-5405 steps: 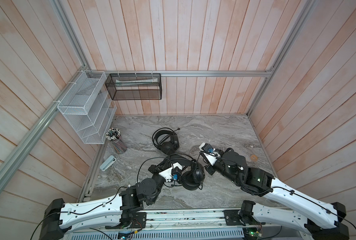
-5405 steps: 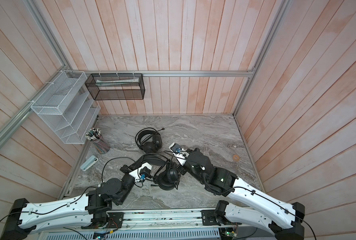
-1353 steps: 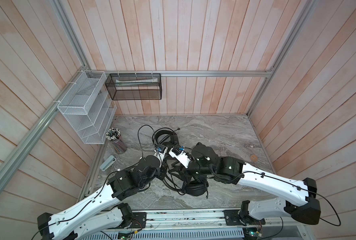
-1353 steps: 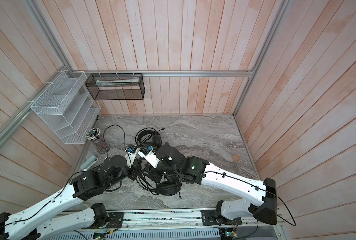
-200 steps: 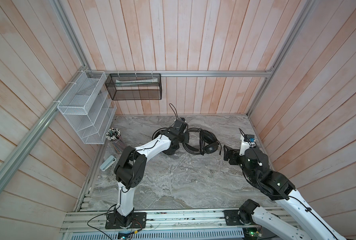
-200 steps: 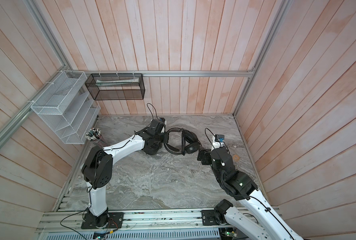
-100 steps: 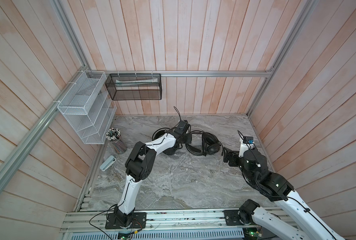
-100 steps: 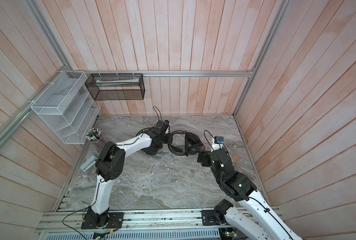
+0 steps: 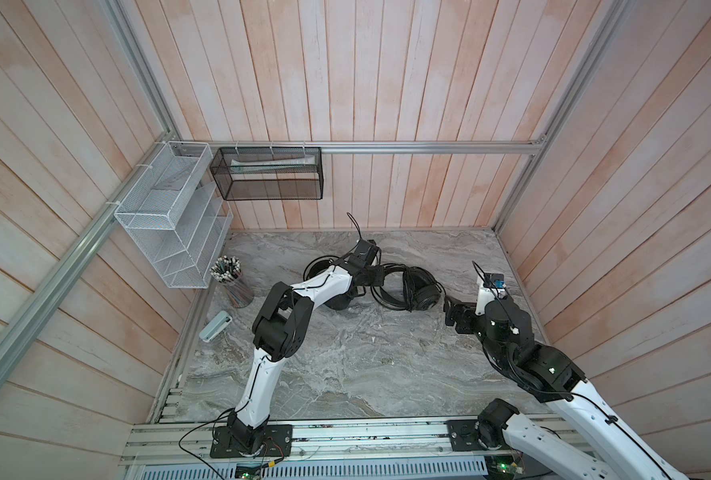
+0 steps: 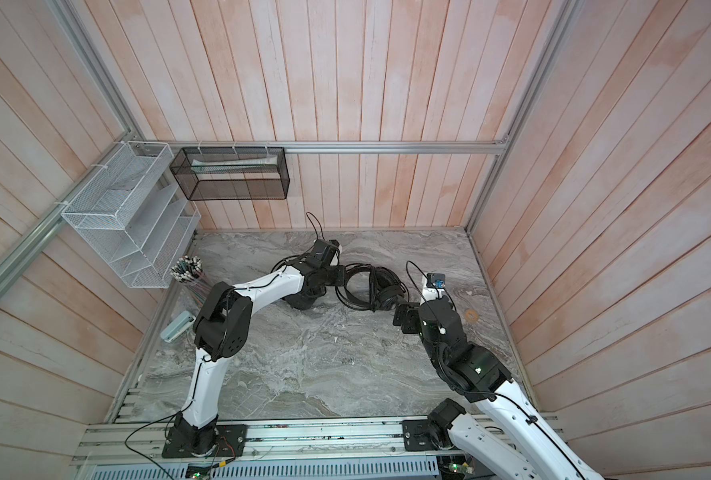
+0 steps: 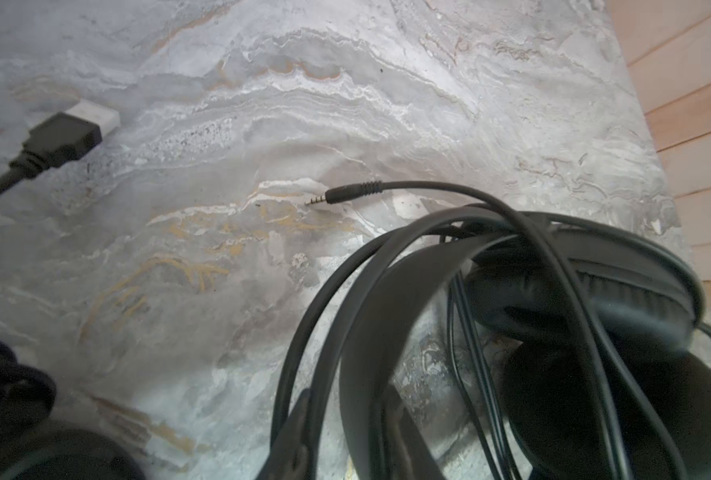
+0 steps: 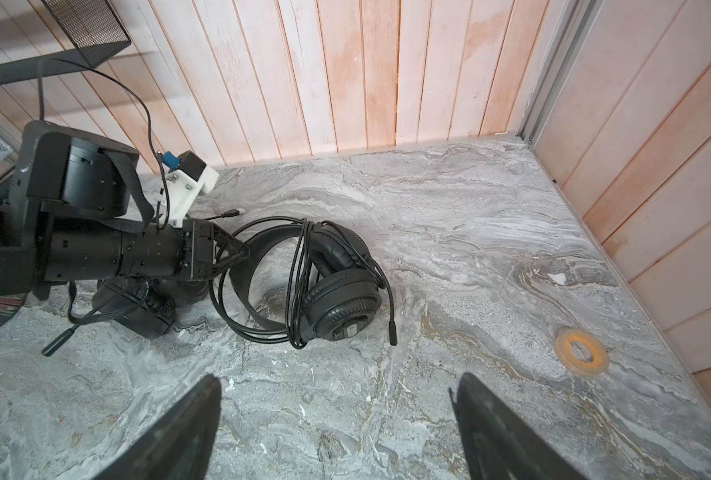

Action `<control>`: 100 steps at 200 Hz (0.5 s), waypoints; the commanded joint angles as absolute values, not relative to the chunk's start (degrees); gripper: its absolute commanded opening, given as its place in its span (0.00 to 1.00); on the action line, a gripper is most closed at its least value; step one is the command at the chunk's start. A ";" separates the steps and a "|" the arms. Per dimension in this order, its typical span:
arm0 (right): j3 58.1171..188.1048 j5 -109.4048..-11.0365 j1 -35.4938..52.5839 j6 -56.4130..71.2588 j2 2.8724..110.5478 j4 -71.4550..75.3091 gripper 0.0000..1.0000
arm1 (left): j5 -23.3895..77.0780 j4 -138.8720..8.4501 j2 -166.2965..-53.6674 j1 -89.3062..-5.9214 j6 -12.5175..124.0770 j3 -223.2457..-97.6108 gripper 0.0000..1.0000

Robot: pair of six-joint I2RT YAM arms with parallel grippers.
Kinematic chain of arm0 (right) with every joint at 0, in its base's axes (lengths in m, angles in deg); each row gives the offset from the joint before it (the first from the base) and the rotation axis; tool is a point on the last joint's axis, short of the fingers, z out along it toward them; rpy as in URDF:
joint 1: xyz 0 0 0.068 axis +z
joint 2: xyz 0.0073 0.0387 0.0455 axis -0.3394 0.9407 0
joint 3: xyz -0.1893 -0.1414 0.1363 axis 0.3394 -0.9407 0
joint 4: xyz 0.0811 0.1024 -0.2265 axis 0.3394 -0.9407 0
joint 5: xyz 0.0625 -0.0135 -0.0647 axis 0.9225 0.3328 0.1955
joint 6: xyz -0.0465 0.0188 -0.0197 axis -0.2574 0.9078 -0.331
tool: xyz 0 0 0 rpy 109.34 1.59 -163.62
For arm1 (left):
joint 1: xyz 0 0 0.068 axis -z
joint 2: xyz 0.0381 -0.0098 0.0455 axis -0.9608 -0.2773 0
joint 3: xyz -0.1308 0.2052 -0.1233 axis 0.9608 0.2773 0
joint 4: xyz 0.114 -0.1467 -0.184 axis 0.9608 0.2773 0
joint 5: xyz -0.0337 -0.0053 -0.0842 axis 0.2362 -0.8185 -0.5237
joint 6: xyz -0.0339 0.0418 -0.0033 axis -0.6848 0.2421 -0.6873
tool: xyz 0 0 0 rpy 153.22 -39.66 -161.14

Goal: Wrap the headphones
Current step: 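Carry the wound headphones with the left gripper beside the other headphones, then set the headphones down, open the left gripper and lift it away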

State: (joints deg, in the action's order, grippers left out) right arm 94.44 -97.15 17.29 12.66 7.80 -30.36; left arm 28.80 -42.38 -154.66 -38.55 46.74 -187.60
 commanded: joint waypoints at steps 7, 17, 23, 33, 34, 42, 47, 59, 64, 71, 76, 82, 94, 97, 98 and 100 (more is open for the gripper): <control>93.84 -96.48 17.09 13.34 7.59 -30.12 0.89 | 28.40 -43.78 -153.38 -38.84 45.86 -188.95 0.36; 94.05 -96.48 17.10 13.37 7.53 -30.20 0.89 | 28.12 -43.81 -152.71 -38.84 45.43 -188.97 0.44; 94.08 -96.40 17.08 13.37 7.54 -30.25 0.90 | 27.82 -43.83 -152.22 -38.84 45.24 -188.97 0.49; 94.17 -96.46 17.03 13.45 7.50 -30.31 0.90 | 27.48 -43.85 -151.34 -38.84 44.76 -188.99 0.54; 94.18 -96.46 17.01 13.50 7.50 -30.31 0.90 | 27.50 -43.85 -151.24 -38.84 44.73 -188.98 0.54; 94.23 -96.46 17.08 13.51 7.41 -30.49 0.90 | 27.22 -43.88 -150.42 -38.74 44.47 -188.97 0.57; 94.29 -96.46 17.08 13.50 7.36 -30.48 0.90 | 27.19 -43.86 -149.98 -38.74 44.24 -188.89 0.59; 94.28 -96.55 17.10 13.67 7.25 -30.59 0.90 | 27.07 -43.95 -148.51 -38.73 43.88 -188.55 0.66; 94.28 -96.53 17.08 13.69 7.10 -30.70 0.90 | 27.00 -43.99 -147.86 -38.72 43.70 -188.38 0.69; 94.27 -96.55 17.06 13.67 7.02 -30.82 0.90 | 26.86 -44.03 -147.07 -38.75 43.35 -188.11 0.72; 94.21 -96.62 17.08 13.76 6.97 -30.83 0.90 | 26.75 -43.98 -146.57 -38.75 43.25 -187.95 0.74; 94.28 -96.64 17.08 13.73 6.88 -30.91 0.90 | 26.52 -43.97 -145.97 -38.75 42.96 -187.88 0.77; 94.41 -96.64 17.08 13.81 6.81 -31.13 0.90 | 25.82 -44.00 -144.84 -38.75 42.15 -187.66 0.82; 94.45 -96.72 17.08 13.87 6.79 -31.13 0.90 | 25.68 -43.96 -144.58 -38.75 41.89 -187.66 0.83; 94.46 -96.72 17.08 13.88 6.79 -31.15 0.90 | 25.58 -43.86 -144.53 -38.75 41.80 -187.66 0.83; 94.52 -96.73 17.10 13.89 6.79 -31.24 0.90 | 25.43 -43.85 -144.31 -38.70 41.60 -187.66 0.85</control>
